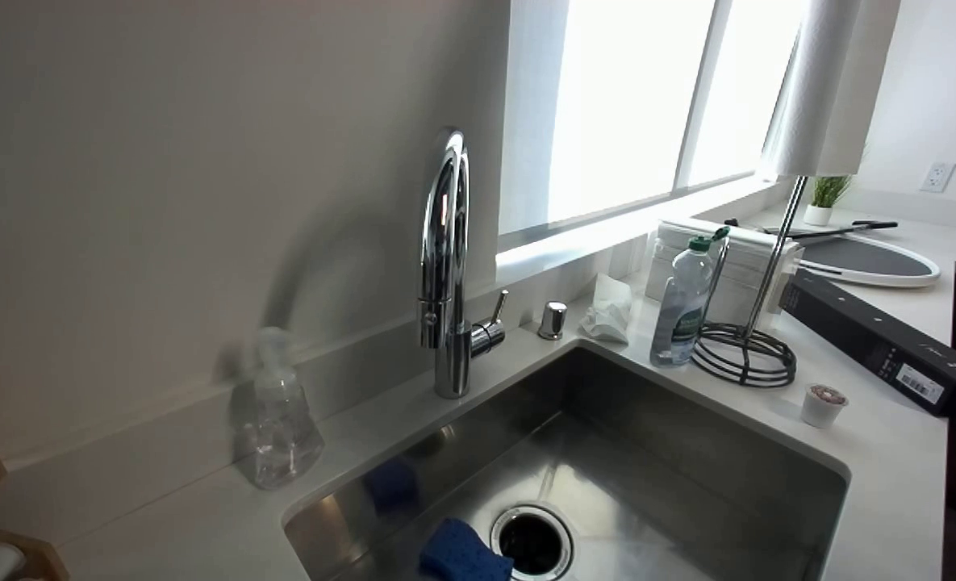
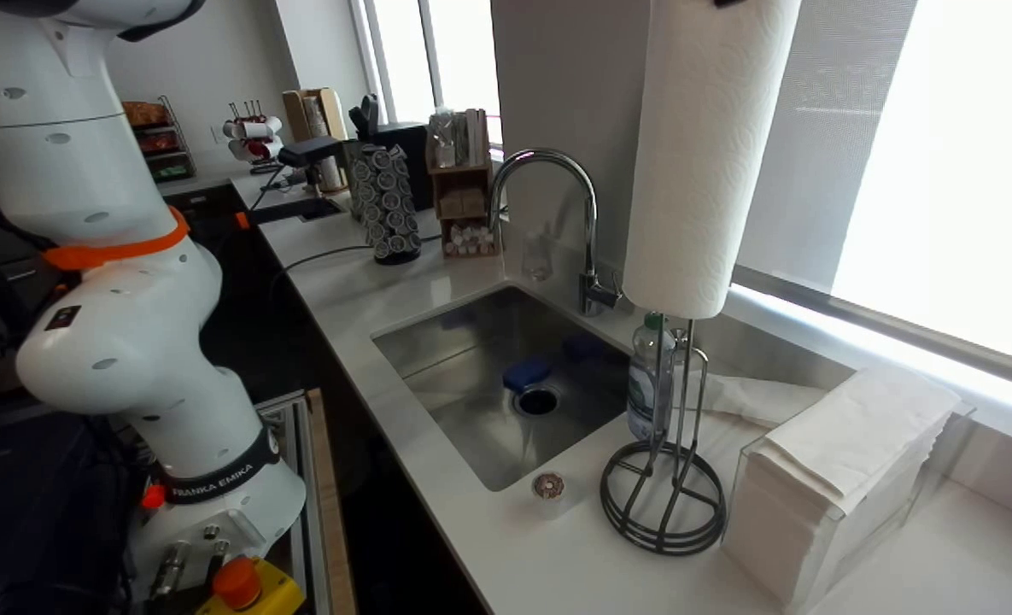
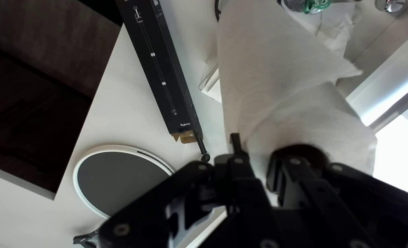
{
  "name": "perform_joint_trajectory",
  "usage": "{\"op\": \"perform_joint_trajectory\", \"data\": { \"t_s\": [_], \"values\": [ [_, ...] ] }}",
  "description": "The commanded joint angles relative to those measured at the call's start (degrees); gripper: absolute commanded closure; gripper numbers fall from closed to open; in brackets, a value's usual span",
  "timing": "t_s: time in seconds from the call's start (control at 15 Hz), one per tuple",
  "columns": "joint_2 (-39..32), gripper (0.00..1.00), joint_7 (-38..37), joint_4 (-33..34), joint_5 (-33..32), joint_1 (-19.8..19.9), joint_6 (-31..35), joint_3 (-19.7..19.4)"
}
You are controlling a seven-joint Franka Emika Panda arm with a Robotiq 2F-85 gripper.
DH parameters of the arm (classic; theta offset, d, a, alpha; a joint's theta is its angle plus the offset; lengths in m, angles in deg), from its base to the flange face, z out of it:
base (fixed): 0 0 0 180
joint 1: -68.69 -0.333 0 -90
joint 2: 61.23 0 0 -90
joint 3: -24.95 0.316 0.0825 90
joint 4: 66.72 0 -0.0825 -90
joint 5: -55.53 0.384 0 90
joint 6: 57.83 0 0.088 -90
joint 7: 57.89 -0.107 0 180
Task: Pick up the paper towel roll and place it on the paper towel holder
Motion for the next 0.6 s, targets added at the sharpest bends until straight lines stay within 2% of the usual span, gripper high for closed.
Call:
{"op": "perform_joint_trajectory", "data": {
  "t_s": [0.0, 0.53],
  "values": [
    [7.03, 0.96, -0.60, -11.02, 0.17, -0.49, 6.15, 0.60],
    [16.35, 0.96, -0.34, -28.67, 0.32, 0.61, 15.84, 1.02]
  ]
}}
